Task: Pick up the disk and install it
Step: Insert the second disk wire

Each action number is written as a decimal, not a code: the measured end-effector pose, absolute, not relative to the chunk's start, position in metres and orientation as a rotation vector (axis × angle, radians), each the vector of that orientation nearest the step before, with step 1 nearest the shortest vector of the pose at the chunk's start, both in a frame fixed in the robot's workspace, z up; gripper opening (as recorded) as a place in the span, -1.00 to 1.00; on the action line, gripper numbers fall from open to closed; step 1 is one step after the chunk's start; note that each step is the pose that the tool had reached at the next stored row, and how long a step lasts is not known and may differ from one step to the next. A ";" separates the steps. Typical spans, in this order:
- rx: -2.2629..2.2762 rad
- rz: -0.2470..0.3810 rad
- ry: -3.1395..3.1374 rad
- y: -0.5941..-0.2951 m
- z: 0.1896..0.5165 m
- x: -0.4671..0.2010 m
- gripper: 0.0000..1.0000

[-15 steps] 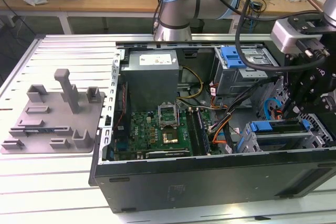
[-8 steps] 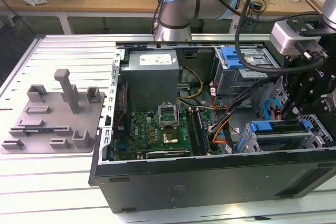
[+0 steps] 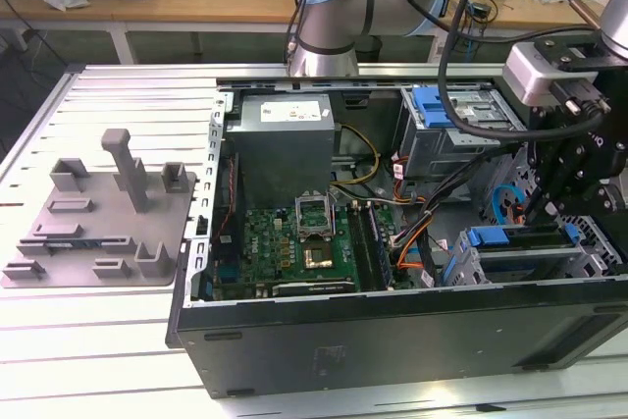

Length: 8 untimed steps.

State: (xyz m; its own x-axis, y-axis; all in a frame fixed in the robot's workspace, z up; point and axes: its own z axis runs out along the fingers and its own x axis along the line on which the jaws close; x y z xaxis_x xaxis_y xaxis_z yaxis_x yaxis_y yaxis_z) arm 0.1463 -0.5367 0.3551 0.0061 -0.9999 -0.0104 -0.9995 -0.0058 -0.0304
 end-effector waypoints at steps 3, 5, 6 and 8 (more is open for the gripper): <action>-2.207 -0.022 2.194 -0.537 0.354 0.146 -0.67; -2.208 -0.022 2.194 -0.537 0.354 0.146 -0.67; -2.208 -0.022 2.194 -0.537 0.354 0.146 -0.67; -2.208 -0.022 2.194 -0.537 0.353 0.146 -0.67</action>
State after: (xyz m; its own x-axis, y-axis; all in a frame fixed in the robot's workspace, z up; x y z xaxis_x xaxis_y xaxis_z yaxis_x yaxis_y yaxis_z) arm 0.1463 -0.5367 0.3530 0.0062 -0.9999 -0.0104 -0.9995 -0.0058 -0.0304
